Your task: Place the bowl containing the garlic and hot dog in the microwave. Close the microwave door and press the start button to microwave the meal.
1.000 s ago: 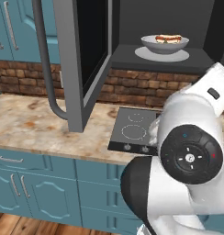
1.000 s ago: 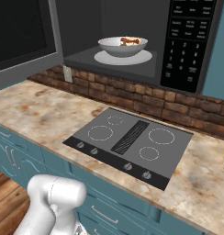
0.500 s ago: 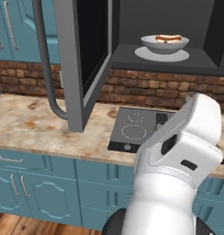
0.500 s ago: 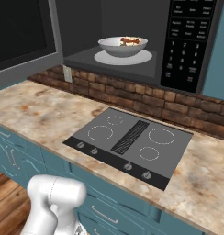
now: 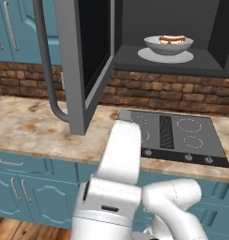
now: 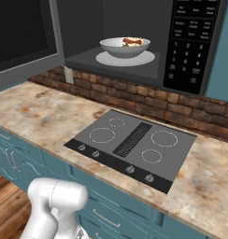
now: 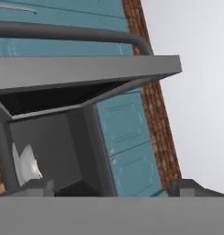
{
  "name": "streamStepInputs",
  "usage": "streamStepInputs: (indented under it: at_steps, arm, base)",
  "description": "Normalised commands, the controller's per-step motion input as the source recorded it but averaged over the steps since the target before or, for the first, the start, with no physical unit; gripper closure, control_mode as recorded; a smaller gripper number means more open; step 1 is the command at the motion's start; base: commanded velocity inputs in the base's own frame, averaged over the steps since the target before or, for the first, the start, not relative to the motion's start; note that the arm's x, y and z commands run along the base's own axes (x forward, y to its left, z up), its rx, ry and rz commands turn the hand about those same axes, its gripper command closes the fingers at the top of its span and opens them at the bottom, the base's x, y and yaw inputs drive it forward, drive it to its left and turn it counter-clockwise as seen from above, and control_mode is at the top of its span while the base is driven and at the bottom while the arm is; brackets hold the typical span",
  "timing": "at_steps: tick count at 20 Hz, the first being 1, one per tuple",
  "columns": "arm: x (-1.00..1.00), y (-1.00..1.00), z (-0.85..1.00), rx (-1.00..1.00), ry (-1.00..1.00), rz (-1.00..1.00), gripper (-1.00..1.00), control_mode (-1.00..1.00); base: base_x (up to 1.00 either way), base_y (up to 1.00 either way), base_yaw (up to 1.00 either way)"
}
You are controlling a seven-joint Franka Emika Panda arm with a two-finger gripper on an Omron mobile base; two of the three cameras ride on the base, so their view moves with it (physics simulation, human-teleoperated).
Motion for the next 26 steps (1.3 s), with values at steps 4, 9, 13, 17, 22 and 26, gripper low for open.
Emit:
streamStepInputs:
  at_steps: [4, 9, 13, 17, 22, 26]
  arm:
    - [0.01, 0.81, -0.04, -0.14, 0.05, 0.00, -1.00, -1.00]
    - [0.21, 0.62, -0.04, -0.02, 0.05, 0.00, -1.00, -1.00]
    - [0.44, 0.47, -0.03, 0.00, 0.10, 0.00, -1.00, -1.00]
    - [0.66, 0.41, -0.16, 0.00, 0.15, 0.00, -1.00, -1.00]
    - [0.58, 0.55, -0.20, -0.02, 0.14, 0.00, -1.00, -1.00]
    - [0.52, 0.54, -0.07, -0.04, 0.12, 0.00, -1.00, -1.00]
  base:
    - [0.00, 0.00, 0.00]
    - [0.00, 0.00, 0.00]
    - [0.00, 0.00, 0.00]
    - [0.00, 0.00, 0.00]
    - [0.00, 0.00, 0.00]
    - [0.00, 0.00, 0.00]
